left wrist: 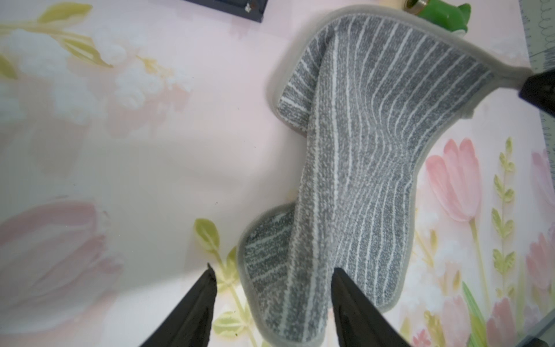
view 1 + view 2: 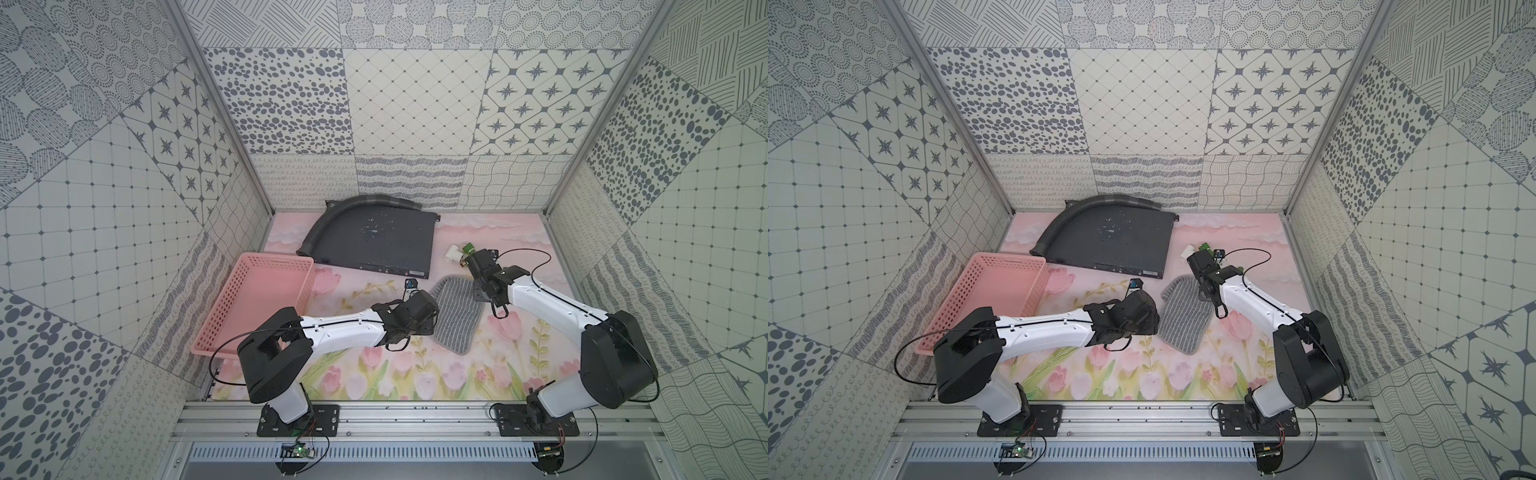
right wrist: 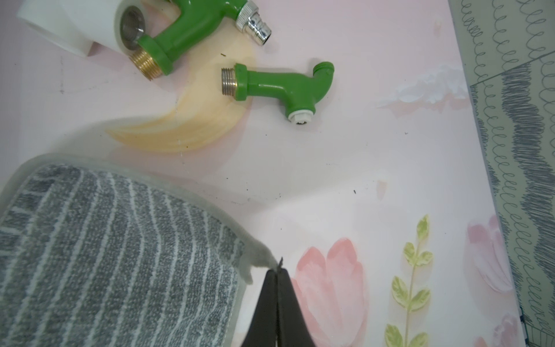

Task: Fold the square dishcloth
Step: Flatten out the cleaning item at the center of the board.

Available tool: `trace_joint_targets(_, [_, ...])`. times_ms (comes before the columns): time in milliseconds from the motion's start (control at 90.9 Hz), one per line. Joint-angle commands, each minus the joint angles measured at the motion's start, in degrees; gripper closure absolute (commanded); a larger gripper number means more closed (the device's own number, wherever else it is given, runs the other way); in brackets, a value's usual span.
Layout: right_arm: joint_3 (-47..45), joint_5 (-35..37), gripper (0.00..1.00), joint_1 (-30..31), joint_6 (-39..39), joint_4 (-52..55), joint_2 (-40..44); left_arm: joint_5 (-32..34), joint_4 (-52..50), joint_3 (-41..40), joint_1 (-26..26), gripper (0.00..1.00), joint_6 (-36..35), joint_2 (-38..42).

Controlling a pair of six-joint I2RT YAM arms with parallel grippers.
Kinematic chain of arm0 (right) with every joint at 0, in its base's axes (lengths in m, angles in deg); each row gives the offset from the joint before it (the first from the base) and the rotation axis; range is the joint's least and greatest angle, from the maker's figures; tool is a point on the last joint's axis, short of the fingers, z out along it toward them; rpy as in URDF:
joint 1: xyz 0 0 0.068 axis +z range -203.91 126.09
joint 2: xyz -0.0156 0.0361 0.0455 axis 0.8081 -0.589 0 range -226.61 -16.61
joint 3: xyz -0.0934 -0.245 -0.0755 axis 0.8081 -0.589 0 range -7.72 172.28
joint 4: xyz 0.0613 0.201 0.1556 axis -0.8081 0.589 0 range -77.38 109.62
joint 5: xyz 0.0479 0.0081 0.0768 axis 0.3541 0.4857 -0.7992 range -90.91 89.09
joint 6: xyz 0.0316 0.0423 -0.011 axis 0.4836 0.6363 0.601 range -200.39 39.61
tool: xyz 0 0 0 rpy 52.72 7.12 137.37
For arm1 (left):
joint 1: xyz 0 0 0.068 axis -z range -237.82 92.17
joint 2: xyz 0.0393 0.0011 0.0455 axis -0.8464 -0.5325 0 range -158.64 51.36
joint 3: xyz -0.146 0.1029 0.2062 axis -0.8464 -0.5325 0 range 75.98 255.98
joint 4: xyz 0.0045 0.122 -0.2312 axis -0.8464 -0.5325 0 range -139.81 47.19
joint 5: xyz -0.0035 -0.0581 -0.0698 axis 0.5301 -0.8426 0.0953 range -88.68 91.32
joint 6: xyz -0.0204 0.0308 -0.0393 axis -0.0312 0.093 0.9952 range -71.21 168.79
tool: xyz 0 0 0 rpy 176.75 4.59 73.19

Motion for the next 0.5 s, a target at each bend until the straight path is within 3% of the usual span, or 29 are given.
trace_joint_targets(0, [-0.78, -0.57, 1.0, -0.03, 0.03, -1.6, 0.66, 4.07, -4.84, 2.45, -1.86, 0.42, 0.82, -2.61])
trace_joint_targets(484, [-0.52, -1.79, 1.0, -0.04, -0.15, -2.34, 0.16, -4.52, -5.75, 6.48, -2.61, 0.47, -3.51, -10.31])
